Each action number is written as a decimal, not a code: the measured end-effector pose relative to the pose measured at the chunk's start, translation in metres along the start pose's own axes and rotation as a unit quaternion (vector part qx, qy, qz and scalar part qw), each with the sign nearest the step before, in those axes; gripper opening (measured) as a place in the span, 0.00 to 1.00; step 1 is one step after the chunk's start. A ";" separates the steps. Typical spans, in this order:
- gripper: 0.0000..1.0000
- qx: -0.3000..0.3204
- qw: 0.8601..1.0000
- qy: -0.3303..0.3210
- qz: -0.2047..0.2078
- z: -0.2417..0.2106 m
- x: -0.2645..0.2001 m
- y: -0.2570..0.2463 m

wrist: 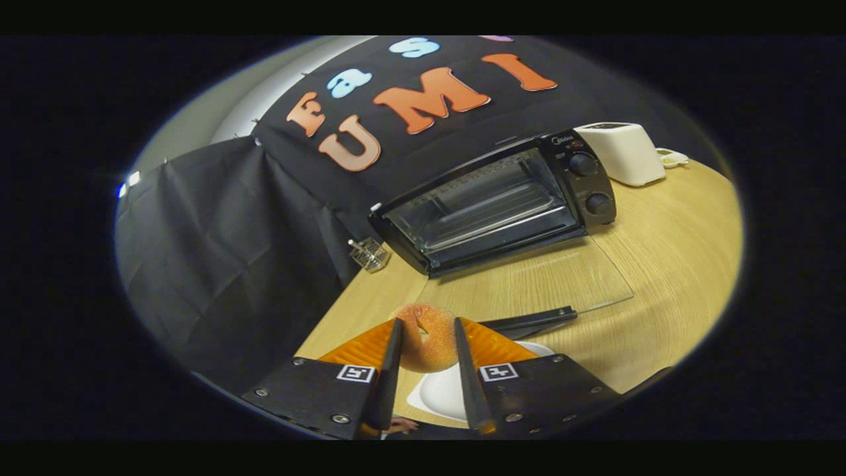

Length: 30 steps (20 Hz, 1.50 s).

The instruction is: Open the toaster oven, put the food inside, and close the toaster oven door.

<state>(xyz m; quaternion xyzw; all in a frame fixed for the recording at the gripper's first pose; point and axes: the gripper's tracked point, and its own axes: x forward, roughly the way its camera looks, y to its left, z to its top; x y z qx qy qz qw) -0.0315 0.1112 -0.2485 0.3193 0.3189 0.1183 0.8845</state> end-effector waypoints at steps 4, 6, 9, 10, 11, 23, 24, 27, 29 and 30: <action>0.43 0.079 0.997 -0.012 0.019 0.023 0.027 -0.004; 0.43 0.107 0.994 -0.023 0.023 0.039 0.039 -0.008; 0.43 0.135 0.990 -0.039 0.025 0.064 0.057 -0.013; 0.43 0.140 0.989 -0.046 0.021 0.071 0.062 -0.016; 0.43 0.141 0.989 -0.050 0.014 0.078 0.068 -0.020; 0.43 0.145 0.985 -0.082 -0.043 0.109 0.137 -0.047; 0.43 0.136 0.986 -0.090 -0.045 0.113 0.138 -0.048; 0.43 0.126 0.985 -0.103 -0.053 0.118 0.148 -0.054; 0.43 0.137 0.984 -0.104 -0.040 0.121 0.153 -0.048; 0.43 0.128 0.985 -0.110 -0.046 0.122 0.155 -0.051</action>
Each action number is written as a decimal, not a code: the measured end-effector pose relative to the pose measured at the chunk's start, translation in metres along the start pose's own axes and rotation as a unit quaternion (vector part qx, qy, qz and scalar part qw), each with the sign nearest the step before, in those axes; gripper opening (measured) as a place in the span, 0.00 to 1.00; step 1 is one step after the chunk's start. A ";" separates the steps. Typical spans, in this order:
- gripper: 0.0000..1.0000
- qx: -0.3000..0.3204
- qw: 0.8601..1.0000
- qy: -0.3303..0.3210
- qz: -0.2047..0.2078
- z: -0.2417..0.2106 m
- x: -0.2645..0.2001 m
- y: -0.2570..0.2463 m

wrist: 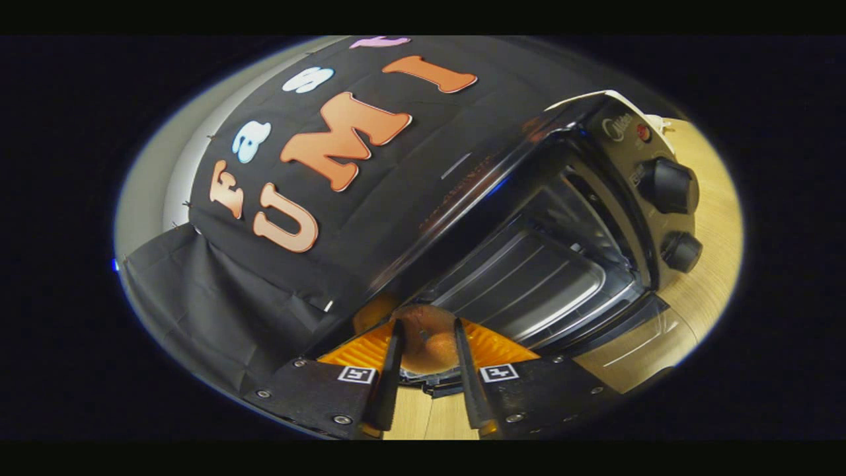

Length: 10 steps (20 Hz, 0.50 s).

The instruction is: Open the toaster oven, put the food inside, and close the toaster oven door.

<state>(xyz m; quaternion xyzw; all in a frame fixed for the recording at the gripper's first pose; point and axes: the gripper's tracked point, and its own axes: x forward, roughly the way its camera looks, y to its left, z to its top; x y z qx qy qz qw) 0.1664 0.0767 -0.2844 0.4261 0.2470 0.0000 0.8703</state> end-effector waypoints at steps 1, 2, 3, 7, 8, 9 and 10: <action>0.43 -0.009 1.000 -0.005 -0.009 0.001 0.003 -0.003; 0.46 -0.015 1.000 -0.009 -0.009 -0.001 0.003 -0.003; 0.53 -0.023 1.000 -0.013 -0.010 0.000 0.003 -0.001; 0.76 -0.065 0.997 -0.021 -0.032 0.001 0.003 -0.007; 0.82 -0.066 0.997 -0.015 -0.031 -0.001 0.002 -0.007; 0.84 -0.070 0.997 -0.009 -0.032 -0.003 0.000 -0.006; 0.89 -0.080 0.996 -0.004 -0.038 -0.006 -0.002 -0.007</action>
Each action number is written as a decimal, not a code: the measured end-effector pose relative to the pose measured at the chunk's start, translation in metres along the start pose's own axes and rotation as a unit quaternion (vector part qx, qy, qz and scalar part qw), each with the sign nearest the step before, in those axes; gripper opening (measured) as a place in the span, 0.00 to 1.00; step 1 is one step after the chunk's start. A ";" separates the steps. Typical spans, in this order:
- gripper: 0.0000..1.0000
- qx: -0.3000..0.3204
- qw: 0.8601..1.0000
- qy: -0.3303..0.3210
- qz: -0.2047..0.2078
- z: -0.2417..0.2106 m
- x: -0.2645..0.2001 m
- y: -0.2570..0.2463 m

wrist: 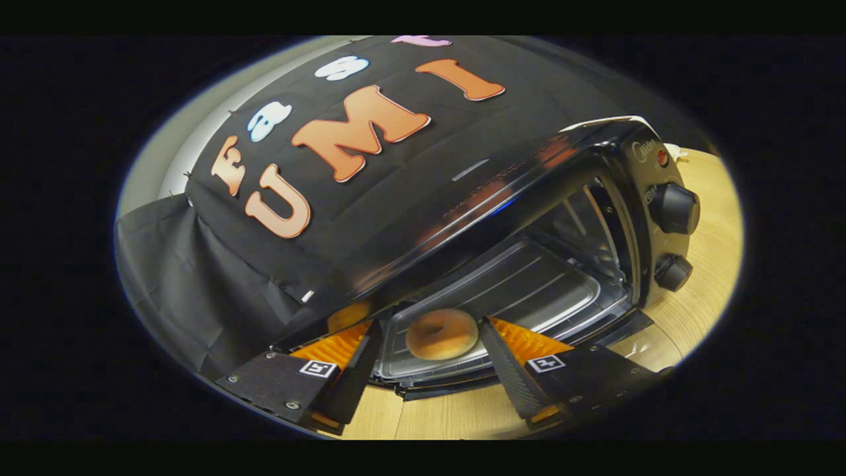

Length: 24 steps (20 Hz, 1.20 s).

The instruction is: Open the toaster oven, put the food inside, and close the toaster oven door.

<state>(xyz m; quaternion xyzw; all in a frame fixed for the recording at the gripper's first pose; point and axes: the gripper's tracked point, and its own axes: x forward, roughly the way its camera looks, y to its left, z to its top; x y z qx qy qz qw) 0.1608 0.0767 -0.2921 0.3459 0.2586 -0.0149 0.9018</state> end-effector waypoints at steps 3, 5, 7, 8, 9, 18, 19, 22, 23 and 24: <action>0.92 -0.056 0.998 0.012 -0.007 -0.008 -0.017 -0.002; 0.95 -0.090 0.996 0.021 -0.001 -0.013 -0.036 -0.001; 0.96 -0.127 0.992 0.018 0.000 -0.015 -0.058 0.002; 0.96 -0.145 0.989 0.015 0.004 -0.016 -0.069 0.005; 0.96 -0.167 0.986 0.015 0.004 -0.021 -0.080 0.006; 0.99 -0.270 0.960 0.073 -0.015 -0.083 -0.150 -0.020; 0.99 -0.272 0.959 0.078 -0.019 -0.088 -0.154 -0.024; 0.99 -0.281 0.955 0.090 -0.037 -0.100 -0.167 -0.036; 0.99 -0.284 0.953 0.094 -0.044 -0.104 -0.170 -0.041; 0.99 -0.285 0.952 0.100 -0.050 -0.108 -0.173 -0.046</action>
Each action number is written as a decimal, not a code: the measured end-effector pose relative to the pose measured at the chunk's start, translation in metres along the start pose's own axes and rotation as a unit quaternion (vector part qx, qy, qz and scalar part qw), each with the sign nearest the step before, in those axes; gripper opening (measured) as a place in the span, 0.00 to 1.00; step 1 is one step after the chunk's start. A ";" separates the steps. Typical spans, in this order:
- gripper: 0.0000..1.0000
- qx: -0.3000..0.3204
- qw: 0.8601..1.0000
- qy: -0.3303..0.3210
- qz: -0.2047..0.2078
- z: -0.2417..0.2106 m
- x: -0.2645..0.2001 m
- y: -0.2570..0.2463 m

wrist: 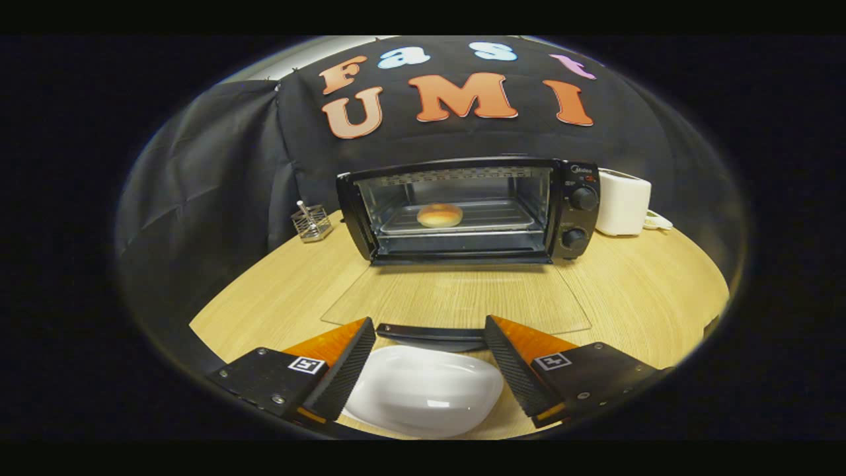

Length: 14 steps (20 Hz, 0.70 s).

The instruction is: Open the toaster oven, put the food inside, and close the toaster oven door.

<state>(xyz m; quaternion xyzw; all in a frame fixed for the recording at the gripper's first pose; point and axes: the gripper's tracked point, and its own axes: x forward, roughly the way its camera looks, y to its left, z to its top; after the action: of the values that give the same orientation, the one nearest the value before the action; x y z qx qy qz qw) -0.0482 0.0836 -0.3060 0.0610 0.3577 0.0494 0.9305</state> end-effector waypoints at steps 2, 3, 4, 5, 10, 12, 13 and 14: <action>0.99 -0.003 1.000 0.010 -0.005 -0.010 -0.002 0.000; 0.99 -0.005 1.000 0.021 -0.011 -0.017 -0.002 -0.002; 0.99 -0.008 0.999 0.029 -0.015 -0.023 -0.001 -0.004; 0.99 -0.009 0.999 0.033 -0.022 -0.026 -0.001 -0.006; 0.99 -0.003 0.997 0.045 -0.060 -0.031 0.005 -0.020; 0.99 -0.007 0.996 0.049 -0.073 -0.030 0.008 -0.023; 0.99 -0.007 0.996 0.051 -0.072 -0.031 0.010 -0.021; 0.99 -0.007 0.996 0.056 -0.072 -0.032 0.009 -0.022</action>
<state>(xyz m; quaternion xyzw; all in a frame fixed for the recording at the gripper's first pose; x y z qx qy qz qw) -0.0622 0.0661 -0.3390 0.0258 0.4123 -0.0124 0.9106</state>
